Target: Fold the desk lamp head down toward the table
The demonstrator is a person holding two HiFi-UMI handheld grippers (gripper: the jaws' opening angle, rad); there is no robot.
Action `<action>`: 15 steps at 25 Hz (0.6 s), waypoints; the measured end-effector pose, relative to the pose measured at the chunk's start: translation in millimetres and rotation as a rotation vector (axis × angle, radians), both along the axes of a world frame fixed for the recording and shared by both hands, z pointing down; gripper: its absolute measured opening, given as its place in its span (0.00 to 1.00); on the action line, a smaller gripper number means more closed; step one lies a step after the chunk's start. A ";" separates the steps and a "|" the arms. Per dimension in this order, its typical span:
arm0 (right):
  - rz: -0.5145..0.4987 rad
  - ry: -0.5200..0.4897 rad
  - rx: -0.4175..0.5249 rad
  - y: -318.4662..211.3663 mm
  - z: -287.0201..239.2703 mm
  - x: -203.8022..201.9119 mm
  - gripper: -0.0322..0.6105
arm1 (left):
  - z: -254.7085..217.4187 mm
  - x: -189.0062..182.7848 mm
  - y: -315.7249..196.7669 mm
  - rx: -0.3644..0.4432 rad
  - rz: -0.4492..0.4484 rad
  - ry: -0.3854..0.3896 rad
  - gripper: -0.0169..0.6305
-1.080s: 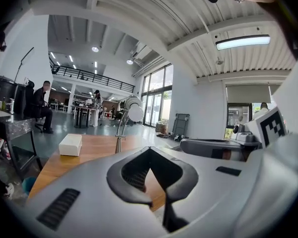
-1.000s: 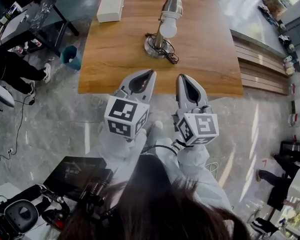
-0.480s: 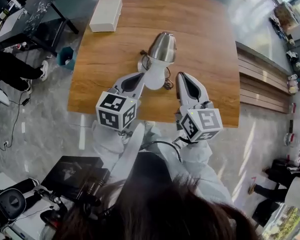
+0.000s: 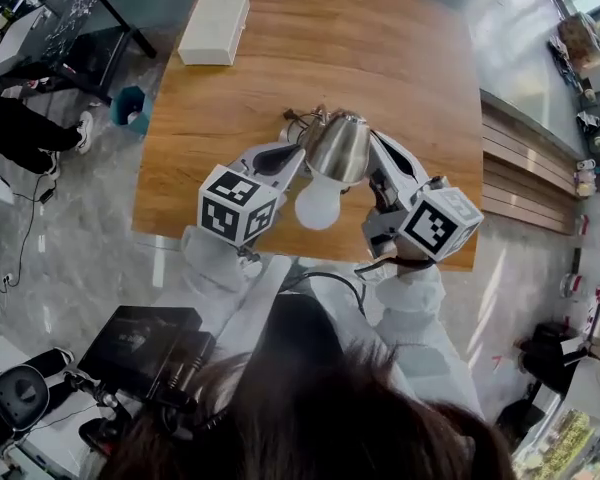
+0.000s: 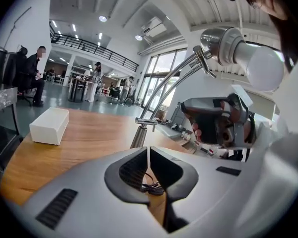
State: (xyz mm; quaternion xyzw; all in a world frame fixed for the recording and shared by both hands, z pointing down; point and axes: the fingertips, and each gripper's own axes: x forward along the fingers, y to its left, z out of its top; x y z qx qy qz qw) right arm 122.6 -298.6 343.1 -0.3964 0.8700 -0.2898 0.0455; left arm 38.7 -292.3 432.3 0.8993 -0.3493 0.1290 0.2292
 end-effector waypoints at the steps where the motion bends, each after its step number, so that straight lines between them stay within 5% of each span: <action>1: -0.055 -0.039 -0.025 -8.2 -3.6 -3.5 0.05 | 2.2 1.5 -7.8 0.007 0.017 -0.001 0.03; 4: -0.201 -0.198 -0.164 -21.3 -6.1 -8.6 0.10 | 6.7 4.1 -21.9 0.021 0.052 -0.008 0.05; 9: -0.396 -0.553 -0.440 -10.7 -14.4 -14.7 0.33 | 7.2 5.1 -23.2 0.028 0.096 -0.005 0.23; 15: -0.512 -0.746 -0.607 -26.4 -11.1 -36.6 0.34 | 17.1 15.7 -49.8 0.034 0.165 -0.023 0.27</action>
